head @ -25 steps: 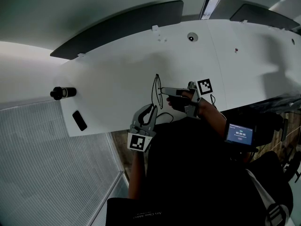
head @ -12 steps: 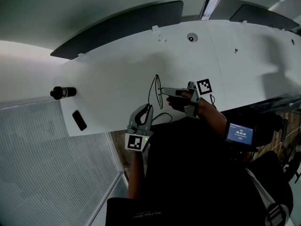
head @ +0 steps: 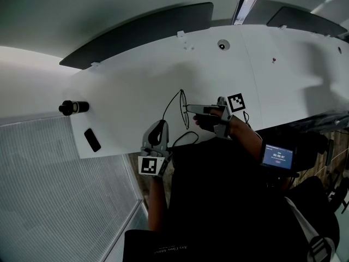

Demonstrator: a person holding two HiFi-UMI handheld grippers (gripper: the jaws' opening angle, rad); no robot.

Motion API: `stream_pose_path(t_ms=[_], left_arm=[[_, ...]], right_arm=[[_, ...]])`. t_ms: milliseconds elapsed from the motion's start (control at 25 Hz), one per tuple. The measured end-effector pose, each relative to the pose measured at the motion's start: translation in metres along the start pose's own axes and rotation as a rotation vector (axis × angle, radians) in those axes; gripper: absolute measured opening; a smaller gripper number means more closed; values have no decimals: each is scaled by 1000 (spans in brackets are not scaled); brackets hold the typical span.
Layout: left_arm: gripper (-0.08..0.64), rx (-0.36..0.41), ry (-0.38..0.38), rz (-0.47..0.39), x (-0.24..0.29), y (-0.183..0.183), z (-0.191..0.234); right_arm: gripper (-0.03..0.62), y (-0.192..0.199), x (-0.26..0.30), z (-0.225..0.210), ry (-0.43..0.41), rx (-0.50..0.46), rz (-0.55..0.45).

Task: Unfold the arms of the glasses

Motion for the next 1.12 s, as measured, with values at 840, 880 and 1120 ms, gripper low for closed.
stream_pose_path(t_ms=[840,880,1120], left_arm=[[46,-94,-124,-102,-5,-12,50],[46,-94,-129,-104,-6,-12,52],[54,-112,-162,-102,-7,-11,63]], right_arm=[[11,13,5,5,-34,0,60],[11,13,6,5,-34,-1,64],[9,20,9,7,-51,9,101]])
Point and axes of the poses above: the fingertips, and each gripper's own axes: x forward along the fingers, z to its left, y out of its underside, the point moved 1 cm from there along -x, backward along the fingers, and after that the axes turned 5 degrees about x, right-handed, at the moved point
